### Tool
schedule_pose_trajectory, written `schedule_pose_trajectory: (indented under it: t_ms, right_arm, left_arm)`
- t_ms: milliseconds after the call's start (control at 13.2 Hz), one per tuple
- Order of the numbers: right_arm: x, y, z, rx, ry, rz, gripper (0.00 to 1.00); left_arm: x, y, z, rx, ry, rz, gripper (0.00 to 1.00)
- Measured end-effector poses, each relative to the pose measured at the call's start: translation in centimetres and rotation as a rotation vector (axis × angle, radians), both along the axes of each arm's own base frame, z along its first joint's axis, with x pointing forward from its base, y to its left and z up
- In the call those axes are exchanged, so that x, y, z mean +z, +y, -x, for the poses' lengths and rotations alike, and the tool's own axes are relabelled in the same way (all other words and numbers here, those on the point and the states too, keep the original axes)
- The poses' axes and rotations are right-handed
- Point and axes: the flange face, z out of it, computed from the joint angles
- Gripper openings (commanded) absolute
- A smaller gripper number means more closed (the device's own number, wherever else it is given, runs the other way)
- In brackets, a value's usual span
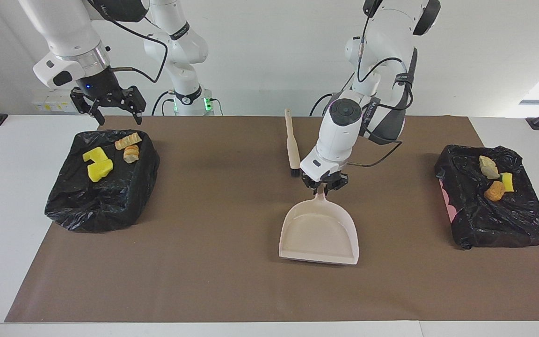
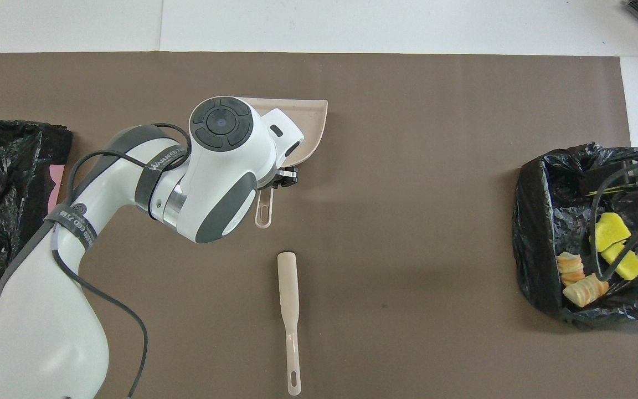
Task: Sweep and dump trash in bin
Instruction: 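Bring the dustpan back and set it on the table with the left gripper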
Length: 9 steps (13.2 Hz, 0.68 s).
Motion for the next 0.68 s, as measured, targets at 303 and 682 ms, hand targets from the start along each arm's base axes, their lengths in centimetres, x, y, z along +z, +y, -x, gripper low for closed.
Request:
schedule_pose_trajectory:
  t_ms: [303, 682]
  right_arm:
    - [0.0, 0.0, 0.0, 0.000, 0.000, 0.000, 1.00]
    - [0.0, 0.0, 0.0, 0.000, 0.000, 0.000, 1.00]
  left_arm:
    - [-1.9, -2.8, 0.5, 0.039, 0.026, 0.004, 0.00]
    - [-3.5, -3.7, 1.0, 0.087, 0.050, -0.004, 0.78]
